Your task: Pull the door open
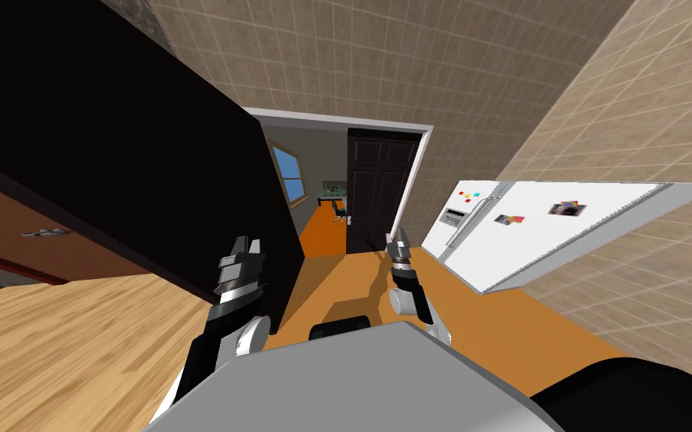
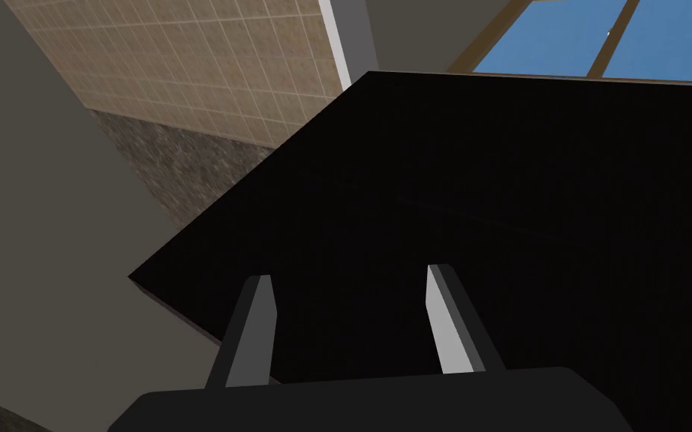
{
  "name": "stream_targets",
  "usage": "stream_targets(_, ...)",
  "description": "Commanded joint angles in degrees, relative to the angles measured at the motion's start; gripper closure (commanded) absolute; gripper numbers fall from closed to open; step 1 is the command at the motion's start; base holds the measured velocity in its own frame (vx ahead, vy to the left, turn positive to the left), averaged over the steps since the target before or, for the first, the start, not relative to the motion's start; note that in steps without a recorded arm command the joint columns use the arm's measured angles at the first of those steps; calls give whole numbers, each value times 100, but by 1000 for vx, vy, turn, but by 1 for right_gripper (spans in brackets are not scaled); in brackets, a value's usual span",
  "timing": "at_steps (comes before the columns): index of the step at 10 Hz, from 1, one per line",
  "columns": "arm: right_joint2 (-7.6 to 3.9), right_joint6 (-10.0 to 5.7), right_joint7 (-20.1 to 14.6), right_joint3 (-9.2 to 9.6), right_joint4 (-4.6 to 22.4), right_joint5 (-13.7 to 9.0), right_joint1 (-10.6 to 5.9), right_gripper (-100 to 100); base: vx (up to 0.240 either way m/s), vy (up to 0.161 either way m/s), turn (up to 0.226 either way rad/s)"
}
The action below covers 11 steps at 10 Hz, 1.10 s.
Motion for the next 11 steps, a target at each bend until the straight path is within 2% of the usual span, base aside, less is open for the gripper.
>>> stream_targets(1,-20,-26,41,9,207,-42,-74,-100,99,14,32)
stream_targets(11,-173,-293,266,6,1780,-358,-676,-100,98,-4,62)
